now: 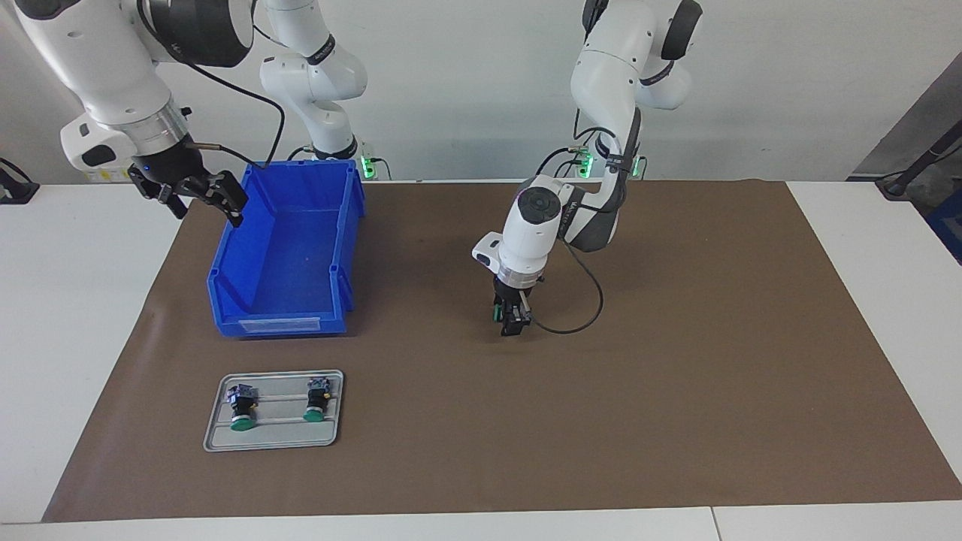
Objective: Place and press button with both arms
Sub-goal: 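Move the left gripper over the button and grasp it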
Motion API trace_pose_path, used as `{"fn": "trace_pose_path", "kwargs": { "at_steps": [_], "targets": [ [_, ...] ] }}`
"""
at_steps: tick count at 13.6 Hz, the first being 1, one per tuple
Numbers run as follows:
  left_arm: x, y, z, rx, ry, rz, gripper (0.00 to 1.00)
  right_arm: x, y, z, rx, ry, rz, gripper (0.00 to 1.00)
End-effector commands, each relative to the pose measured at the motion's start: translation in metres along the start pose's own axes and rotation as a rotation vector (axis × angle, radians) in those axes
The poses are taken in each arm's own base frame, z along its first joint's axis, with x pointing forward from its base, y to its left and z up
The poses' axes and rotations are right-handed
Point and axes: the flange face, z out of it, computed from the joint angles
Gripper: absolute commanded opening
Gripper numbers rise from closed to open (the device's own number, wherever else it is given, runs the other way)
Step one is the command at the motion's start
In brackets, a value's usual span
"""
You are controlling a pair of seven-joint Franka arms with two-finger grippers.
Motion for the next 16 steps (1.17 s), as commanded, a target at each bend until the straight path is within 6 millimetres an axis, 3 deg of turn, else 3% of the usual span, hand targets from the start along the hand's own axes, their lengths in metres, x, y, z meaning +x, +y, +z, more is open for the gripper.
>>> {"fn": "trace_pose_path", "kwargs": {
  "at_steps": [1,3,6,8,10,13,14,16],
  "targets": [
    [0.004,0.004,0.0,0.027,-0.007,-0.014,0.25,-0.003,0.021,0.003,0.015,-0.004,-0.022,1.0],
    [0.007,0.005,-0.001,0.047,-0.023,0.013,0.0,-0.003,0.02,0.003,0.015,-0.004,-0.034,1.0],
    [0.006,-0.003,-0.014,0.065,-0.015,-0.003,0.0,-0.002,0.02,0.003,0.016,0.007,-0.036,1.0],
    [0.002,-0.007,-0.037,0.083,-0.002,-0.01,0.0,-0.002,0.02,0.002,0.016,0.007,-0.036,1.0],
    [-0.019,-0.021,-0.063,0.098,0.005,-0.041,0.0,-0.004,0.02,0.003,0.015,-0.005,-0.036,1.0],
    [-0.053,-0.035,-0.067,0.073,0.031,-0.104,0.0,-0.006,0.022,0.006,0.015,-0.014,-0.033,1.0],
    [-0.056,-0.035,-0.071,0.051,0.072,-0.1,0.0,-0.005,0.022,0.006,0.015,-0.008,-0.034,1.0],
    [-0.083,-0.043,-0.068,-0.002,0.176,-0.124,0.0,-0.006,0.021,0.006,0.015,-0.014,-0.036,1.0]
  ]
}}
